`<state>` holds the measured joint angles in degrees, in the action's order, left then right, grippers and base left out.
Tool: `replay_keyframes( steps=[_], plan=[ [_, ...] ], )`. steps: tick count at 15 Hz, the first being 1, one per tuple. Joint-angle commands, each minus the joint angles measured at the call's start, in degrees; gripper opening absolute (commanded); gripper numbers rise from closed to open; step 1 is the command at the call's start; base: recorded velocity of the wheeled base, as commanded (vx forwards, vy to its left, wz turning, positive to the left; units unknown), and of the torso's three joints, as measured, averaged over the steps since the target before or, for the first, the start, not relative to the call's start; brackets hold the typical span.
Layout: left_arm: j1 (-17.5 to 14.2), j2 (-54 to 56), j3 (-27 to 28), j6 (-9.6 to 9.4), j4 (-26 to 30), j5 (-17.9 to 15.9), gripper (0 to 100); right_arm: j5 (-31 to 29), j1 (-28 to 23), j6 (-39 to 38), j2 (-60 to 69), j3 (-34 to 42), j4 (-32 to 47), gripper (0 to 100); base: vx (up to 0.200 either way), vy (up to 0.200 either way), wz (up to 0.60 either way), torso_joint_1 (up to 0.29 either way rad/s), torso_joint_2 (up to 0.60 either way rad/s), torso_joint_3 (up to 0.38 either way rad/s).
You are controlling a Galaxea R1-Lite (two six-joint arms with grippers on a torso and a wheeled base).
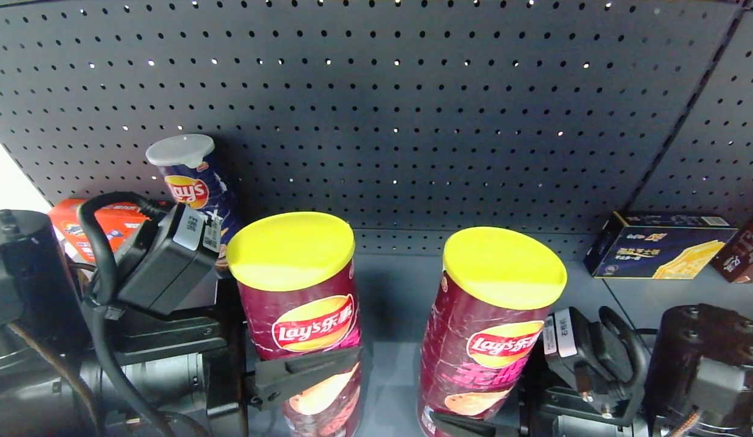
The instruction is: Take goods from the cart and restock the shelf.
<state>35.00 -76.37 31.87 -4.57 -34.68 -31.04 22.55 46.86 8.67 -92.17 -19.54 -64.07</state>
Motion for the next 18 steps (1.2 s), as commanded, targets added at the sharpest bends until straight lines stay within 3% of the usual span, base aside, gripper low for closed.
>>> replay_keyframes(
  steps=[1,9,10,13,18],
  plan=[
    [-0.02,0.0,-0.49,0.0,-0.12,0.01,0,0.04,0.07,0.03,-2.49,-0.06,-0.17,0,0.0,0.0,0.0,0.0,0.0,0.0],
    [-0.02,0.35,-0.84,0.09,-0.03,0.45,0,0.12,-0.1,0.39,-7.49,-0.67,-4.92,0,0.0,0.0,0.0,0.0,0.0,0.0],
    [-0.02,0.35,-1.1,0.09,-0.12,0.45,0,0.04,-0.1,0.39,-7.41,-0.67,-4.92,100,0.0,0.0,0.0,0.0,0.0,0.0],
    [-0.02,0.35,-1.37,0.09,-0.12,0.45,0,-0.05,-0.1,0.65,-6.35,0.29,-5.01,100,0.0,0.0,0.0,0.0,0.0,0.0],
    [-0.02,0.35,-1.54,0.0,-0.12,0.28,0,0.12,-0.19,0.82,7.62,6.89,-4.74,100,0.0,0.0,0.0,0.0,0.0,0.0]
  ],
)
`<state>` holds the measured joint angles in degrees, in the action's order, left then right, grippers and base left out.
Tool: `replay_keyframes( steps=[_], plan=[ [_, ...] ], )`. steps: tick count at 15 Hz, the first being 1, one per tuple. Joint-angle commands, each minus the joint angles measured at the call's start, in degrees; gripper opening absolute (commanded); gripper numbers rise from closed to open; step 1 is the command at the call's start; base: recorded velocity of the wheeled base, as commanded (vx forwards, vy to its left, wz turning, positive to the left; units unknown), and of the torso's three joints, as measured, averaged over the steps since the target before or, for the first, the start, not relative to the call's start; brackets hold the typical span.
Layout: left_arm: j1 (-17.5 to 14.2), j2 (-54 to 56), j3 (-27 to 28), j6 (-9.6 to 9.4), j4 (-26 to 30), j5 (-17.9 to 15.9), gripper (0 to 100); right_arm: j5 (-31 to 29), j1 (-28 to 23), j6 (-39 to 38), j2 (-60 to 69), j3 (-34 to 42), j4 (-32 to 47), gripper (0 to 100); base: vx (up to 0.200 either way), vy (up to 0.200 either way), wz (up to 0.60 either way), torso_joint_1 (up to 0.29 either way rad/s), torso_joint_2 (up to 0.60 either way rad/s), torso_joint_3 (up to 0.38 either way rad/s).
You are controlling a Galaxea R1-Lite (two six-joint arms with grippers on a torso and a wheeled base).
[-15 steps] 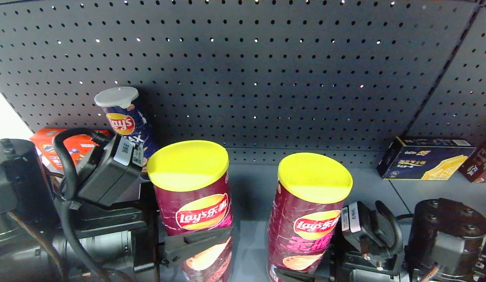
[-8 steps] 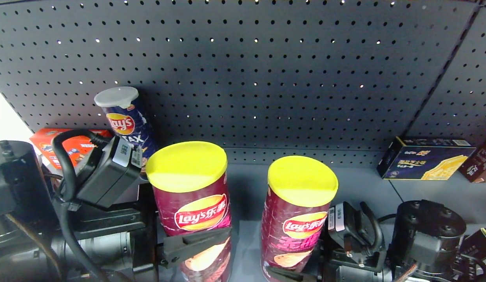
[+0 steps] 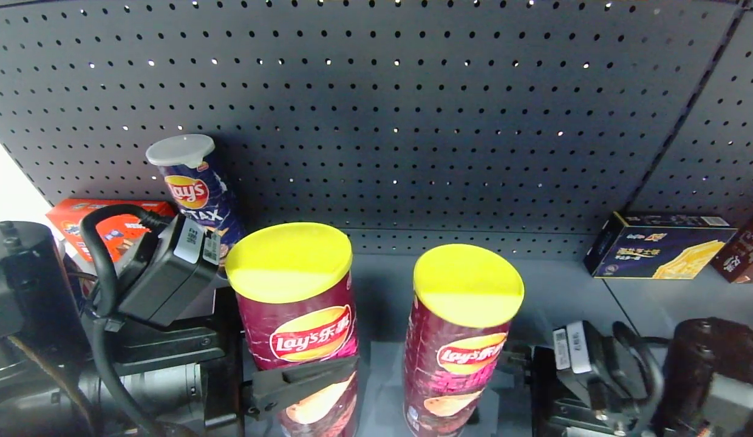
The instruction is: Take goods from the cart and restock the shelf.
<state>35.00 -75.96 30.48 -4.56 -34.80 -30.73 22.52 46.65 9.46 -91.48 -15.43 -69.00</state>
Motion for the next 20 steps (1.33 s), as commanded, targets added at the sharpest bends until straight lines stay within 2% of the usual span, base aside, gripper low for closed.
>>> replay_keyframes(
  steps=[1,5,7,9,10,11,13,14,16,17,20],
  plan=[
    [-0.02,0.02,-0.33,-0.01,0.0,-0.03,0,0.25,0.1,0.03,10.97,4.62,0.71,100,0.0,0.0,0.0,0.0,0.0,0.0],
    [-0.02,0.37,-0.42,-0.01,0.0,-0.03,0,-2.3,-1.21,0.03,22.66,10.69,2.11,100,0.0,0.0,0.0,0.0,0.0,0.0],
    [-0.02,0.46,-0.59,-0.01,0.0,-0.12,0,-9.86,-1.21,0.03,32.15,12.53,9.58,100,0.0,0.0,0.0,0.0,0.0,0.0],
    [-0.02,0.9,-1.47,-0.01,-0.09,-0.12,0,-12.58,-1.13,0.12,39.89,13.24,17.06,100,0.0,0.0,0.0,0.0,0.0,0.0],
    [-0.02,1.6,-2.26,-0.01,0.0,-0.21,0,-13.81,-1.3,0.65,45.95,13.32,23.56,100,0.0,0.0,0.0,0.0,0.0,0.0],
    [-0.02,2.22,-3.32,-0.01,0.0,-0.21,0,-15.66,-1.39,1.0,54.48,13.15,33.49,100,0.0,0.0,0.0,0.0,0.0,0.0],
    [-0.02,2.83,-3.76,0.08,0.0,-0.29,0,-16.1,-1.39,1.09,64.5,12.97,46.06,100,0.0,0.0,0.0,0.0,0.0,0.0],
    [-0.02,2.83,-3.76,0.16,-0.09,-0.38,0,-16.01,-1.39,1.35,73.02,12.62,56.69,100,0.0,0.0,0.0,0.0,0.0,0.0],
    [-0.02,2.83,-3.76,0.16,-0.09,-0.47,0,-16.01,-1.48,1.35,82.78,12.53,69.26,100,0.0,0.0,0.0,0.0,0.0,0.0],
    [-0.02,2.75,-3.85,0.16,-0.09,-0.47,0,-15.84,-1.3,1.35,85.94,12.09,73.22,100,0.0,0.0,0.0,0.0,0.0,0.0],
    [0.07,2.83,-4.37,0.16,-0.09,-0.56,0,-16.19,-1.57,1.0,86.03,11.57,74.27,100,0.0,0.0,0.0,0.0,0.0,0.0]
  ],
)
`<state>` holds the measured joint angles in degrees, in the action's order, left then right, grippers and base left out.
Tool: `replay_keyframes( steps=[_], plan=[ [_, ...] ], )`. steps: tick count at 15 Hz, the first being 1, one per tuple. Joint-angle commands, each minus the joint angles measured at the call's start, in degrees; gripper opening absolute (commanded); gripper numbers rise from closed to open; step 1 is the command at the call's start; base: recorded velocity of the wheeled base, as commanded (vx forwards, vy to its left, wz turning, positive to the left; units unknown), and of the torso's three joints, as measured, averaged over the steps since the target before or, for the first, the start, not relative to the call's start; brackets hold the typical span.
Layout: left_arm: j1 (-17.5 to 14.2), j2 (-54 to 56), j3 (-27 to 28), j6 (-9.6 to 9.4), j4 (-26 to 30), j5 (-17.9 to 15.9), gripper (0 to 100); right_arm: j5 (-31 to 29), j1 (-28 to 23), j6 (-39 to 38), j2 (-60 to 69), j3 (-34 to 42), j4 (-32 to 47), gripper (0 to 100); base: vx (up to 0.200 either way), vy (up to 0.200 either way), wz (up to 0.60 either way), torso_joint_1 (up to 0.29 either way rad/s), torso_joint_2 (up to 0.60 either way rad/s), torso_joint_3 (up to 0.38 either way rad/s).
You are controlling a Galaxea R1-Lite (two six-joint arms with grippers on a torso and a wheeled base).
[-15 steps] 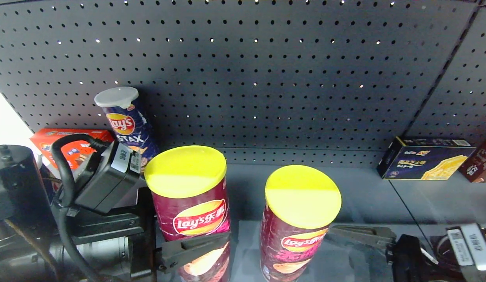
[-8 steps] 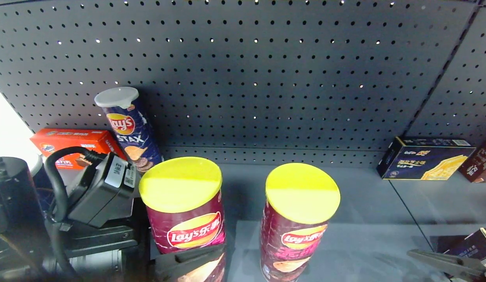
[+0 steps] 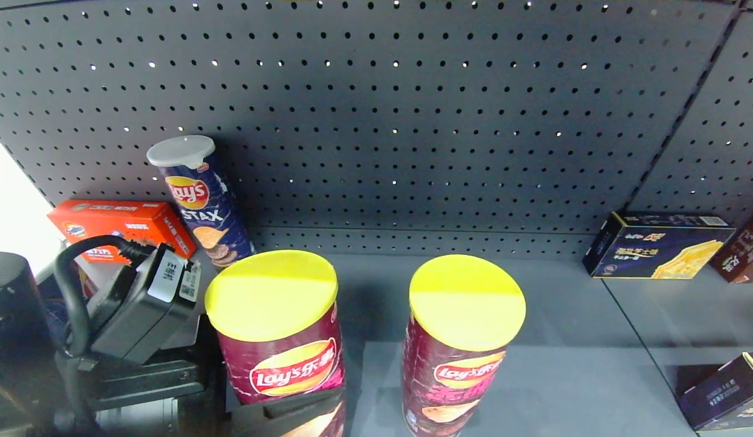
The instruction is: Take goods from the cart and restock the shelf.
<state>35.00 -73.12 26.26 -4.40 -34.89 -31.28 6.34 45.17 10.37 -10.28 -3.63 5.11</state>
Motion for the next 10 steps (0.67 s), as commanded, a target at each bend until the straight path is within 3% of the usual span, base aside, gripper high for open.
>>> replay_keyframes(
  steps=[1,5,7,9,10],
  plan=[
    [0.07,-0.01,-0.16,0.01,0.0,-0.01,0,0.08,0.01,-0.71,3.86,-0.23,0.17,100,0.0,0.0,0.0,0.0,0.0,0.0],
    [0.07,-0.01,0.02,0.01,-0.18,-0.01,0,-0.89,-0.43,-1.06,0.35,-0.32,0.17,100,0.0,0.0,0.0,0.0,0.0,0.0],
    [0.07,-0.01,-0.51,0.09,-1.94,-0.1,0,-7.48,-5.7,-1.06,-5.72,-0.41,0.17,100,0.0,0.0,0.0,0.0,0.0,0.0],
    [0.07,-0.01,-0.95,0.09,-2.02,-0.18,0,-7.83,-11.59,-1.5,-6.16,-0.41,0.17,100,0.0,0.0,0.0,0.0,0.0,0.0],
    [0.07,-0.01,-0.95,0.09,-2.02,-0.27,0,-7.92,-17.39,-1.5,-6.25,-0.41,0.17,100,0.0,0.0,0.0,0.0,0.0,0.0]
  ],
)
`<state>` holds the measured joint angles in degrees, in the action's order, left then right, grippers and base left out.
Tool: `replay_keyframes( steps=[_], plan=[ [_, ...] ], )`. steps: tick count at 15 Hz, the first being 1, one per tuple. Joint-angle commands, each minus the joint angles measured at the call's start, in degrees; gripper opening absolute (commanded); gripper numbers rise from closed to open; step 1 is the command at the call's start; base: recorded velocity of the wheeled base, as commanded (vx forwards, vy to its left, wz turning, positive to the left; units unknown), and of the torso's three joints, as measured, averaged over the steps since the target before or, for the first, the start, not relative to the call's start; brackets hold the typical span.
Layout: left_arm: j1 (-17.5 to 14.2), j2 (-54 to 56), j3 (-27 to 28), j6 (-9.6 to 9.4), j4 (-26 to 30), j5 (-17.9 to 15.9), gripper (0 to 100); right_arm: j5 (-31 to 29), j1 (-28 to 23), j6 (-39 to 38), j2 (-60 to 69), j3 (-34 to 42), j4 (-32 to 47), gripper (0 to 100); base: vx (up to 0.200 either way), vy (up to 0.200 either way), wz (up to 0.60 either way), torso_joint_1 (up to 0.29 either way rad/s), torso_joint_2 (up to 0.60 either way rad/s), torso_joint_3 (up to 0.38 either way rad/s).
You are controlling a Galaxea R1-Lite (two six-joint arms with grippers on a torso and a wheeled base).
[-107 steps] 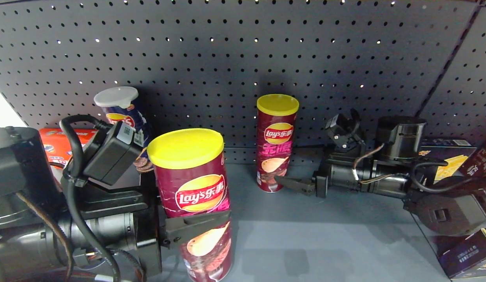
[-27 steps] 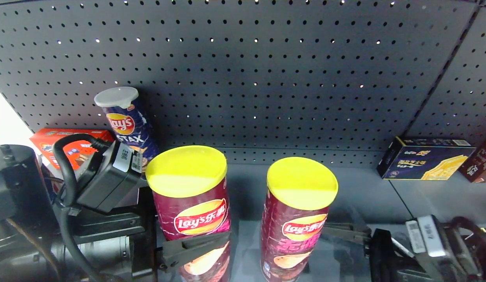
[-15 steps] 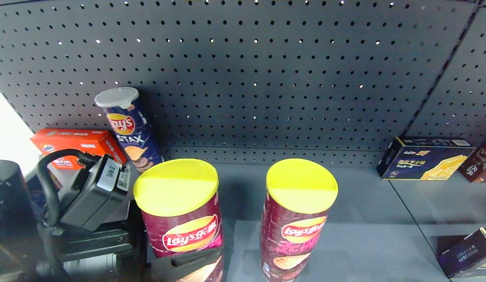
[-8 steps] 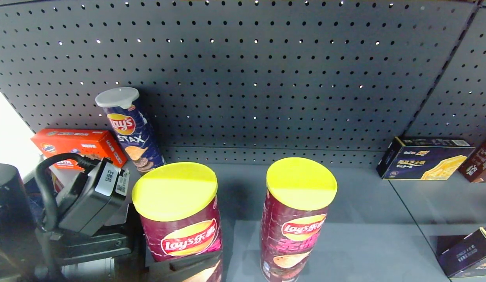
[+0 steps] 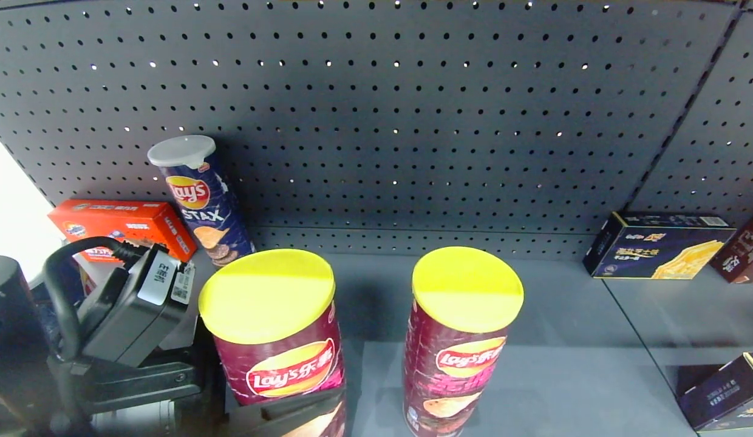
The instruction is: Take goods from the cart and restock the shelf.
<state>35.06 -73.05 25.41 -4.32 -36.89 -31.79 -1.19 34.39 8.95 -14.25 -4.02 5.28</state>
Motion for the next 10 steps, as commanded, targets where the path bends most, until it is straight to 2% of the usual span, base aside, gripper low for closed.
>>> replay_keyframes(
  steps=[1,2,4,5,7,10],
  plan=[
    [-0.08,-0.17,-0.09,0.01,-0.11,-1.08,0,-0.21,-16.9,-0.07,-2.45,-0.02,-0.01,100,0.0,0.0,0.0,0.0,0.0,0.0],
    [-0.08,-0.08,-0.09,-0.08,-0.11,-1.17,0,0.32,-24.11,-0.07,-2.27,-0.02,-0.01,100,0.0,0.0,0.0,0.0,0.0,0.0],
    [-0.08,-0.08,-0.09,-0.08,-0.99,-1.17,0,1.11,-32.54,-0.77,1.51,-0.02,-0.01,100,0.0,0.0,0.0,0.0,0.0,0.0],
    [-0.08,-0.17,0.0,0.01,-1.78,-1.17,0,1.28,-34.92,-1.57,5.55,0.07,-0.01,100,0.0,0.0,0.0,0.0,0.0,0.0],
    [-0.08,-0.17,0.08,0.01,-1.96,-1.17,0,1.63,-34.39,-2.53,14.25,0.33,-0.27,100,0.0,0.0,0.0,0.0,0.0,0.0],
    [-0.08,-0.25,-0.44,0.01,-1.96,-1.69,0,-0.65,-34.39,-3.76,14.25,1.56,-3.26,100,0.0,0.0,0.0,0.0,0.0,0.0]
  ],
)
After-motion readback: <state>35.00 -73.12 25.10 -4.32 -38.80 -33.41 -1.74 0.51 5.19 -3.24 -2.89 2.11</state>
